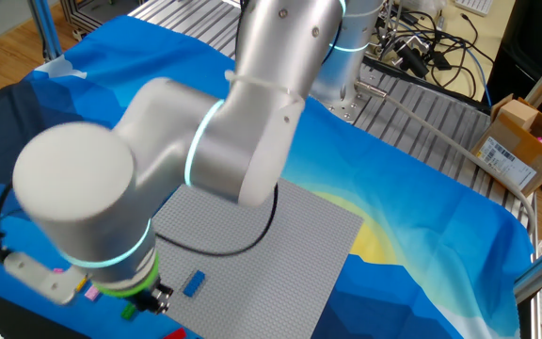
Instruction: Stack small Lego blocks randomly, one at a time
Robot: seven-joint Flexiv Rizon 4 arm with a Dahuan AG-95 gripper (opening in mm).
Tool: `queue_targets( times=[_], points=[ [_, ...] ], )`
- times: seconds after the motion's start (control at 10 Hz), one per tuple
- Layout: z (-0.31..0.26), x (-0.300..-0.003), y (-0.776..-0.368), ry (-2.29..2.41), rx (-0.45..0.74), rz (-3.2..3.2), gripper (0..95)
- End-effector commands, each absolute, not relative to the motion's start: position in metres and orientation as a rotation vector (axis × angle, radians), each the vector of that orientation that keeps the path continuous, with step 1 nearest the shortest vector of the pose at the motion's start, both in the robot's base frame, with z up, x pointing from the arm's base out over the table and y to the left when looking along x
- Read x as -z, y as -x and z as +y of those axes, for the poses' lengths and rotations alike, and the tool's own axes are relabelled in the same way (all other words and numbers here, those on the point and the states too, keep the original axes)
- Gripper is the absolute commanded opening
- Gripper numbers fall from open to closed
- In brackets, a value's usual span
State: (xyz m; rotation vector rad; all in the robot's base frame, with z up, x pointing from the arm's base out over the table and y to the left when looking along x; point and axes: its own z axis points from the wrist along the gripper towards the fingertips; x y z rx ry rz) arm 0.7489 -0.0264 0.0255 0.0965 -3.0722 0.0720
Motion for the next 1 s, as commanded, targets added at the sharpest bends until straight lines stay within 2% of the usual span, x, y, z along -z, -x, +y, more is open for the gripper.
queue_targets(
  times=[0.1,0.2,0.3,1.0],
  points=[
    [-0.034,-0.022,-0.756,-0.120,-0.070,-3.066,38.0],
    [-0.036,-0.021,-0.757,-0.125,-0.070,-3.067,38.0],
    [-0.039,-0.017,-0.764,-0.134,-0.059,-3.068,19.0],
    [-0.043,-0.008,-0.767,-0.139,-0.029,-3.070,19.0]
  ],
)
